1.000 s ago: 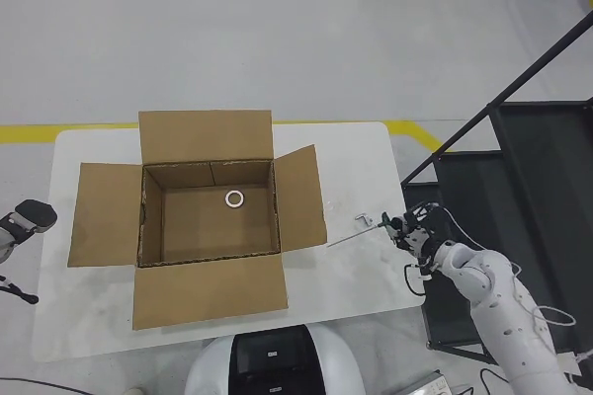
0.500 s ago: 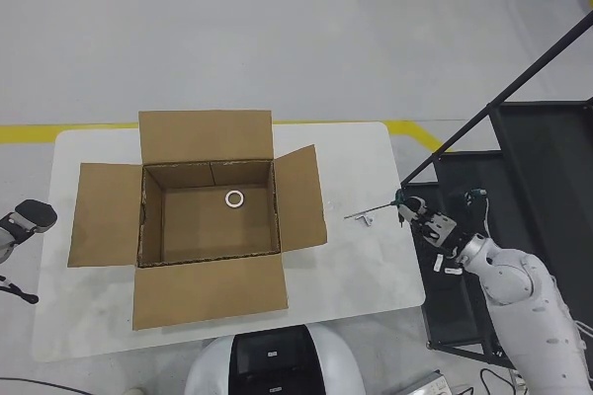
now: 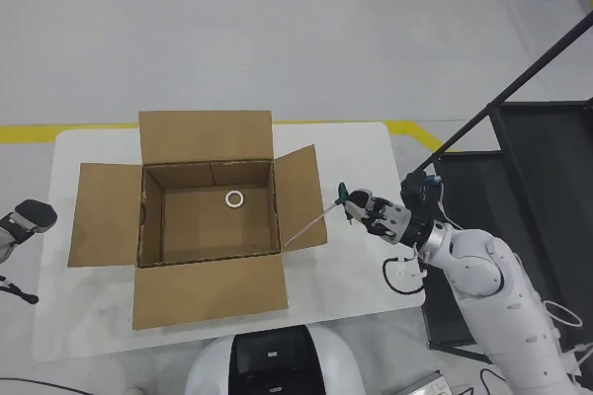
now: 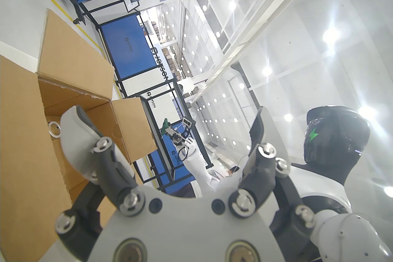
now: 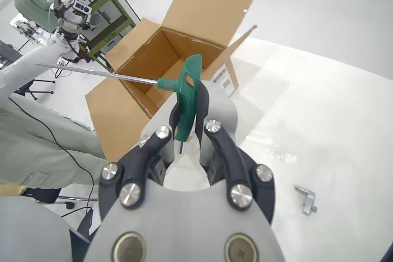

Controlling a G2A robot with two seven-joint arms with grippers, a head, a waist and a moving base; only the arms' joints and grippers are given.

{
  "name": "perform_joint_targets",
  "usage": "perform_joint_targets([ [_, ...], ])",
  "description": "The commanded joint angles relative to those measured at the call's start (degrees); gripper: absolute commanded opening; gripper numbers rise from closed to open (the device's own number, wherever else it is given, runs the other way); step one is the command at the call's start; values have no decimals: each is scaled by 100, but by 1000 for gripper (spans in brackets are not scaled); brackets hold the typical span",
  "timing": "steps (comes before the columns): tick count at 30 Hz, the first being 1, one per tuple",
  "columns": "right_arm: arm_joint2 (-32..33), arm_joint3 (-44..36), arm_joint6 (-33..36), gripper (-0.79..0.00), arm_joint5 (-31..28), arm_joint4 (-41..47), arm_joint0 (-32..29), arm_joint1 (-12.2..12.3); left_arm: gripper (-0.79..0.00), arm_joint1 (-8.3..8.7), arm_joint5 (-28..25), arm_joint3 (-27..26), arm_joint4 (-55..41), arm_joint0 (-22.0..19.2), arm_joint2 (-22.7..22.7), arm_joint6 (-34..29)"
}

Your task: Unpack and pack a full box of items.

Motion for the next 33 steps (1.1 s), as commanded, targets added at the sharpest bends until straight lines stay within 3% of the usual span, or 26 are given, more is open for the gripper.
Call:
perform_joint_targets([
  [1, -233, -48, -63, -785, 134, -114, 130, -26, 0, 0, 0, 0, 0, 0, 0, 0],
  [10, -1205, 211, -629, -785, 1081, -548, 753, -202, 0, 0, 0, 0, 0, 0, 0, 0],
  [33, -1326, 533, -876, -785, 1017, -580, 826, -235, 0, 0, 0, 0, 0, 0, 0, 0],
])
